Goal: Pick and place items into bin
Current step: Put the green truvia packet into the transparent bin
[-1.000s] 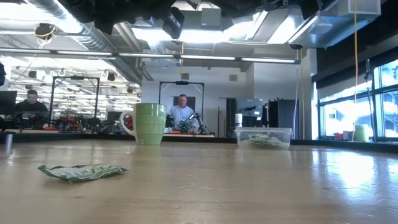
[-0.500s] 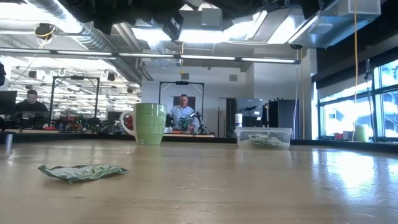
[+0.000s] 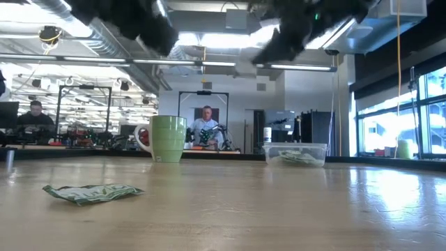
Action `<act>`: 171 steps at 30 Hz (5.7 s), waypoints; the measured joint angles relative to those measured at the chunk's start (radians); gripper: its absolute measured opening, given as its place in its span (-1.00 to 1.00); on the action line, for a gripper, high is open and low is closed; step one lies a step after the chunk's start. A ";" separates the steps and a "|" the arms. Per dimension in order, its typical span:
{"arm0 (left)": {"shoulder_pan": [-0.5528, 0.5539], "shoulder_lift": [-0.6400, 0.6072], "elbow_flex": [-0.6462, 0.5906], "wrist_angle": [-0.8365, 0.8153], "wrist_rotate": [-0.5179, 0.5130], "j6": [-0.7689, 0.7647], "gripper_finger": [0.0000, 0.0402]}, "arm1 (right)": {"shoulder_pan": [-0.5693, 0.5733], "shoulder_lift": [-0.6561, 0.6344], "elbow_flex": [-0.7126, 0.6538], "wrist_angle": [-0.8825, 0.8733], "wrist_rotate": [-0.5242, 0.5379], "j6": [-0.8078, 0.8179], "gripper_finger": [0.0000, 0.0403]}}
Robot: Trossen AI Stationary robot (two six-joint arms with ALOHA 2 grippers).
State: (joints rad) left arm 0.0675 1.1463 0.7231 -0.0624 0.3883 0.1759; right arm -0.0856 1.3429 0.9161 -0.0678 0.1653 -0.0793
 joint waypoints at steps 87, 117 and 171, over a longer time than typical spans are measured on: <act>-0.675 0.409 0.000 -0.534 -0.328 -0.825 -0.97 | -0.500 0.185 0.000 -0.341 -0.124 0.227 -0.43; -0.309 0.152 -0.002 -0.035 -0.794 -0.131 -0.98 | -0.146 0.106 0.000 0.072 -0.431 0.030 -0.43; -0.163 0.156 0.000 0.772 -1.023 0.414 -0.98 | 0.014 0.129 0.001 0.596 -0.132 0.101 -0.41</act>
State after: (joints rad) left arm -0.0956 1.3022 0.7231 0.7100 -0.6350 0.5900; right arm -0.0719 1.4715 0.9173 0.5278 0.0330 0.0216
